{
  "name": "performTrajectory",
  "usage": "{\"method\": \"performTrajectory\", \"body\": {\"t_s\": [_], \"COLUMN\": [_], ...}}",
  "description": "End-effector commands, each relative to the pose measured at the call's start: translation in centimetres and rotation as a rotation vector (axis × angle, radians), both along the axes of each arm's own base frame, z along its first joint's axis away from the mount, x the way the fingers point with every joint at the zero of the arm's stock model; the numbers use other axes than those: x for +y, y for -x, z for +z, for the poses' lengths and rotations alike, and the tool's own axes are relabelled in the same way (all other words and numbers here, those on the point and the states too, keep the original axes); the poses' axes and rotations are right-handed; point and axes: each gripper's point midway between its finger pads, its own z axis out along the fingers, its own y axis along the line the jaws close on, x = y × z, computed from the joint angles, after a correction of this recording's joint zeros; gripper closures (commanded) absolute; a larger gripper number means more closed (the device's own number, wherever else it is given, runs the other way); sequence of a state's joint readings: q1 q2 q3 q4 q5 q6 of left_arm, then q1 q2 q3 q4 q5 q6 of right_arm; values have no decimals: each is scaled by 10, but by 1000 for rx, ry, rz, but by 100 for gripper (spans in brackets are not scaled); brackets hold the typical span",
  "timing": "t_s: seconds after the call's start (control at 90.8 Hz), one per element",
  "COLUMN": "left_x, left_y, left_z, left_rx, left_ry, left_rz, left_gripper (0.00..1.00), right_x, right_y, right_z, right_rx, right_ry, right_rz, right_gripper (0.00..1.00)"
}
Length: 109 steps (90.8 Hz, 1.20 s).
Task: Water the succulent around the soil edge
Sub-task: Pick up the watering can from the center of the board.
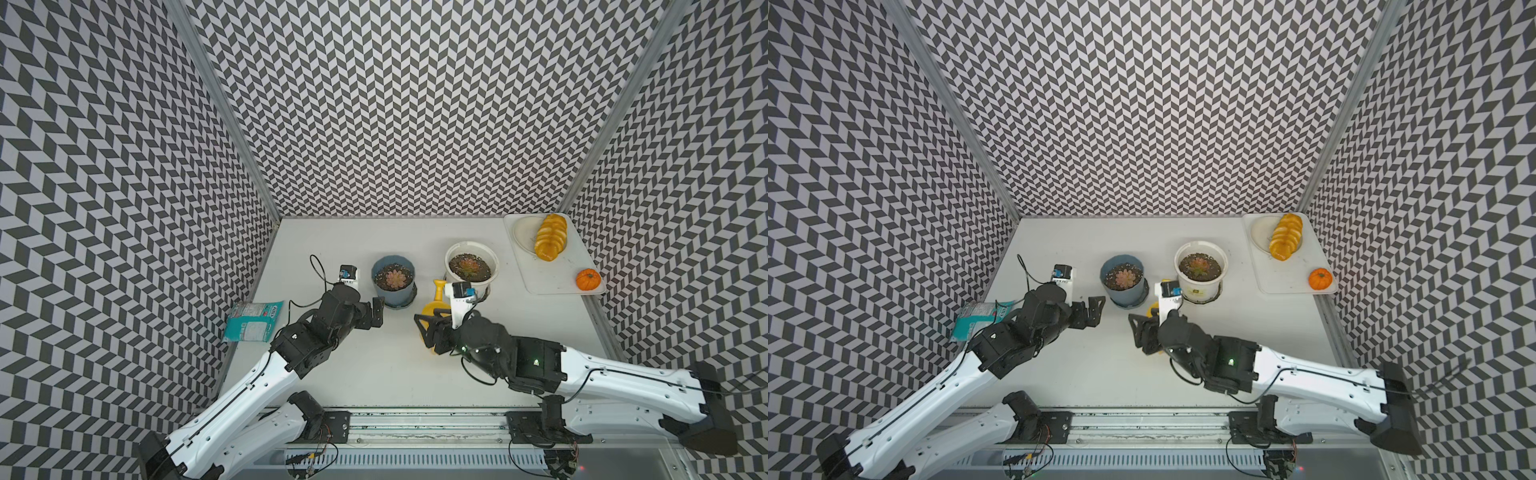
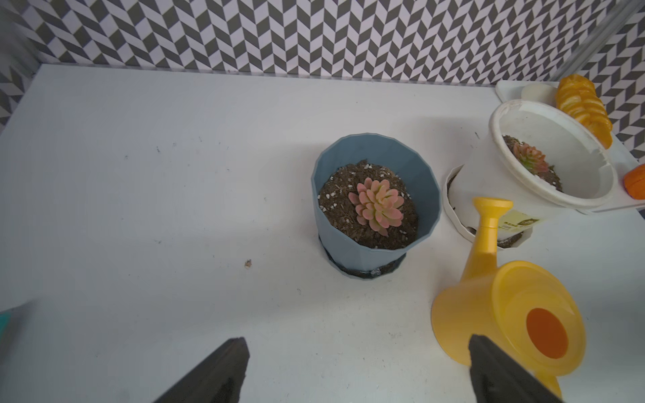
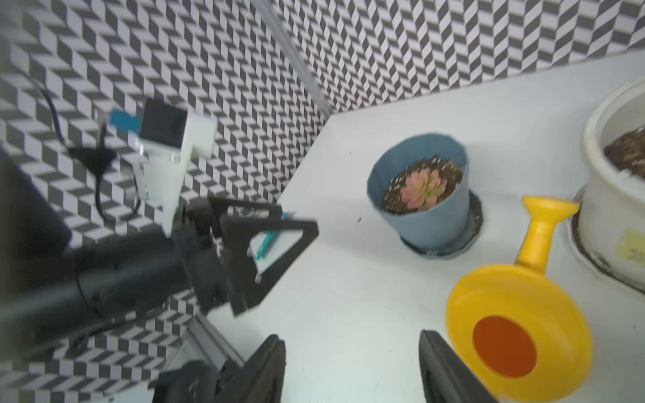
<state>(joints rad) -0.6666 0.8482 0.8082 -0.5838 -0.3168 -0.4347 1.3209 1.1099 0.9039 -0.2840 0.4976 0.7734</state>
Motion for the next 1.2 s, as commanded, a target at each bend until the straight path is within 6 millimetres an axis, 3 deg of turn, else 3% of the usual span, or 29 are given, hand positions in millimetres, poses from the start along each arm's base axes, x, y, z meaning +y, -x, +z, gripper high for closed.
{"method": "performTrajectory", "body": {"t_s": [0.0, 0.176, 0.342, 0.452, 0.837, 1.19], "left_x": [21, 24, 21, 19, 14, 9], "left_y": [-6, -8, -8, -8, -7, -6], "left_z": [12, 16, 15, 14, 12, 11], "left_rx": [-28, -35, -30, -26, -19, -15], "left_ry": [12, 39, 46, 46, 52, 56], "left_rz": [94, 95, 74, 65, 34, 12], "left_gripper": [0, 0, 0, 0, 0, 0], "right_x": [-4, -7, -24, -23, -37, -34], "right_y": [12, 34, 38, 38, 6, -18], "right_z": [-24, -52, -93, -110, -118, -130], "right_rx": [116, 207, 264, 270, 143, 171], "right_ry": [25, 23, 98, 126, 275, 238], "right_rz": [-70, -83, -160, -168, -380, -321], "right_gripper": [35, 39, 43, 43, 44, 50]}}
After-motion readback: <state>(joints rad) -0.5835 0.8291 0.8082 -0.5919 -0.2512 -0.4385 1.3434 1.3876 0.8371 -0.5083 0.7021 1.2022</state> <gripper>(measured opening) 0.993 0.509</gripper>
